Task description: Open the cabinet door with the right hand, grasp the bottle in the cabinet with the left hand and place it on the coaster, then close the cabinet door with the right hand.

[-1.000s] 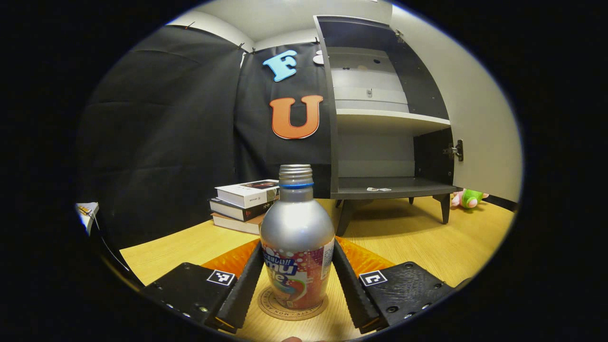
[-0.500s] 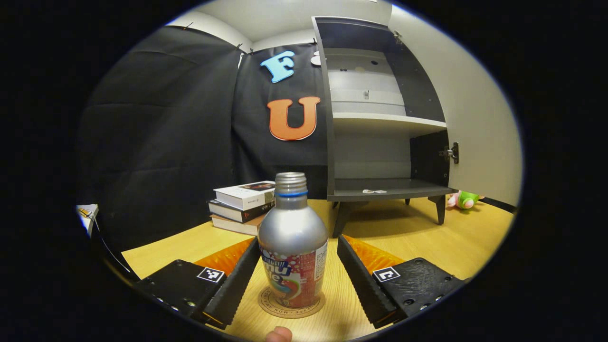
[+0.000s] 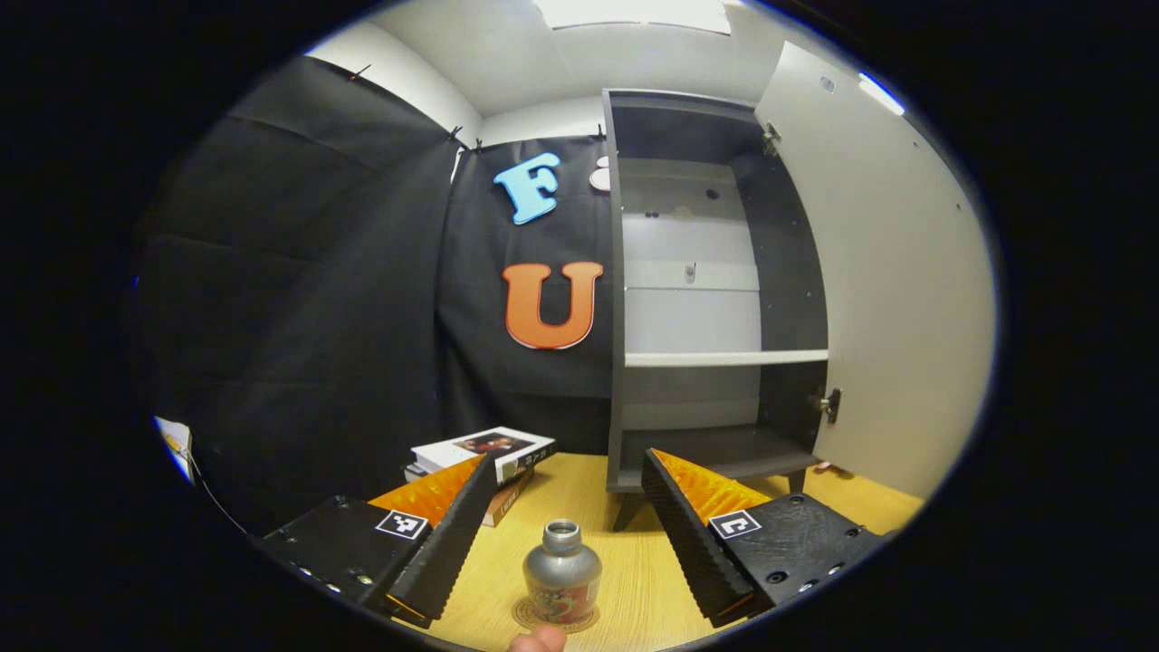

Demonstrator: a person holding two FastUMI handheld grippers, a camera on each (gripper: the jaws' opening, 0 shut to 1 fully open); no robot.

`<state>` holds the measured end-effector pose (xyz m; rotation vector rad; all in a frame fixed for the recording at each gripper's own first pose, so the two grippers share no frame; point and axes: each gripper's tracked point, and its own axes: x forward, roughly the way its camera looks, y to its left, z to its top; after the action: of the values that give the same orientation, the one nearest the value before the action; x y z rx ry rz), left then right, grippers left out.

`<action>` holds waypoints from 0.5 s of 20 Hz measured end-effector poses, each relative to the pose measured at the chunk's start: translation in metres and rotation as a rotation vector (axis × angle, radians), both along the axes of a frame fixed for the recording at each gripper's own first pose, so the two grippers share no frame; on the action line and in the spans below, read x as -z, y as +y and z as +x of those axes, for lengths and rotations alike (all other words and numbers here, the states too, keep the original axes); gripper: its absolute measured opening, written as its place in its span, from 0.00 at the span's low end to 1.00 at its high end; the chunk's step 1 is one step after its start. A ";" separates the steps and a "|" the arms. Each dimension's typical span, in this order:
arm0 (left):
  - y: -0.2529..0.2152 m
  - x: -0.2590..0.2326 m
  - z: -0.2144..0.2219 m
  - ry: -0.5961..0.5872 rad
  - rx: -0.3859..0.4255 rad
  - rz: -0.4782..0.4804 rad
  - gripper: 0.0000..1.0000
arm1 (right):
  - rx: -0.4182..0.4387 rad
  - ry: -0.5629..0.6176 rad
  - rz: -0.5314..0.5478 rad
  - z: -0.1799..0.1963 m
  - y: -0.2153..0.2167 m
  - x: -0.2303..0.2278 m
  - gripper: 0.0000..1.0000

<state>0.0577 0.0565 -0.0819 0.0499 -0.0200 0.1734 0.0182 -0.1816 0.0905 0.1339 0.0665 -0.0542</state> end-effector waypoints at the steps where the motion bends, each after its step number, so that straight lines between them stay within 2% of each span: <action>1: -0.002 -0.019 0.000 -0.004 0.013 0.010 0.97 | -0.003 -0.007 -0.005 0.003 -0.001 -0.001 0.82; 5: -0.019 -0.092 -0.002 -0.061 0.089 -0.014 0.96 | -0.032 -0.047 -0.010 0.012 0.006 -0.011 0.82; 10: -0.015 -0.131 -0.009 0.001 0.075 -0.006 0.96 | 0.011 -0.064 -0.025 0.021 0.003 -0.016 0.82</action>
<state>0.0484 0.0412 0.0493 0.0427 -0.0204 0.0982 0.0389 -0.1782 0.1069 0.1104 0.0009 -0.0617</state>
